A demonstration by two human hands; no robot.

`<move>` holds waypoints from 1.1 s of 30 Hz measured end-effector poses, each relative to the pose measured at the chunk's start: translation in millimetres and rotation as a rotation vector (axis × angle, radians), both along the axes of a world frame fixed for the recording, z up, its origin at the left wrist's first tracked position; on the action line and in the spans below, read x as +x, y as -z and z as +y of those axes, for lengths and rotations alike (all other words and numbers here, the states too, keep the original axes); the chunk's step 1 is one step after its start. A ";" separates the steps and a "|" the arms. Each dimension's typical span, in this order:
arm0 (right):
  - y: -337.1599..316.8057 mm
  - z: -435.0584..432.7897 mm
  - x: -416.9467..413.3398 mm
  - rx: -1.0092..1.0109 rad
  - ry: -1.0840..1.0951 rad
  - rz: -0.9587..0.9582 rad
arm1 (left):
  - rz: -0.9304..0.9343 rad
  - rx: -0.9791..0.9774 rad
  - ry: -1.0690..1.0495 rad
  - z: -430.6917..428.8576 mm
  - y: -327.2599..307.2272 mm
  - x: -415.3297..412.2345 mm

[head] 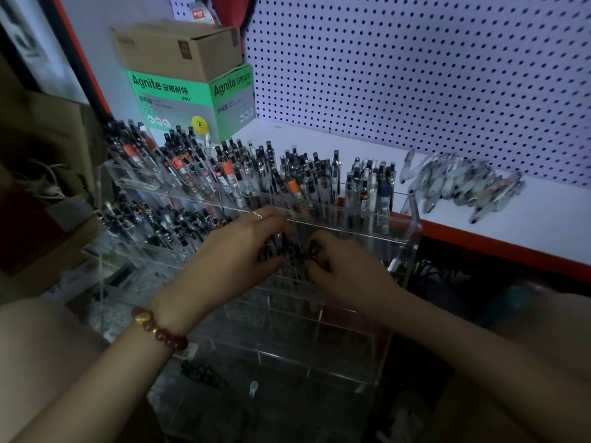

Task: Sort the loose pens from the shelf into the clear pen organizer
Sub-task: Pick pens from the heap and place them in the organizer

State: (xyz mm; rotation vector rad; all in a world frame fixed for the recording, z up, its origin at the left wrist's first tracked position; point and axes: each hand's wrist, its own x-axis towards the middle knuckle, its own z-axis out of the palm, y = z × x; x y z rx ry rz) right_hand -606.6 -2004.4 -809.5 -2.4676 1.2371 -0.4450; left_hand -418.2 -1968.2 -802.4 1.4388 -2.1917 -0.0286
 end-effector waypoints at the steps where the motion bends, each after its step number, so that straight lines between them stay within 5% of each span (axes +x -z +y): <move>1: 1.4 0.8 0.3 -0.028 0.016 -0.012 | 0.006 -0.011 -0.002 0.7 0.2 -0.6; 12: -7.8 3.0 -4.6 -0.341 -0.003 0.198 | -0.113 -0.095 -0.019 -0.9 11.4 -9.4; 17: -5.7 2.5 -3.0 -0.160 -0.040 0.149 | -0.088 -0.101 -0.027 0.8 11.0 -8.9; 24: 2.4 4.8 -4.7 -0.229 -0.026 0.113 | 0.003 -0.112 -0.002 4.7 7.3 -11.8; 33: 6.5 1.5 -3.4 -0.076 -0.061 0.015 | -0.060 -0.116 0.020 0.3 10.9 -11.2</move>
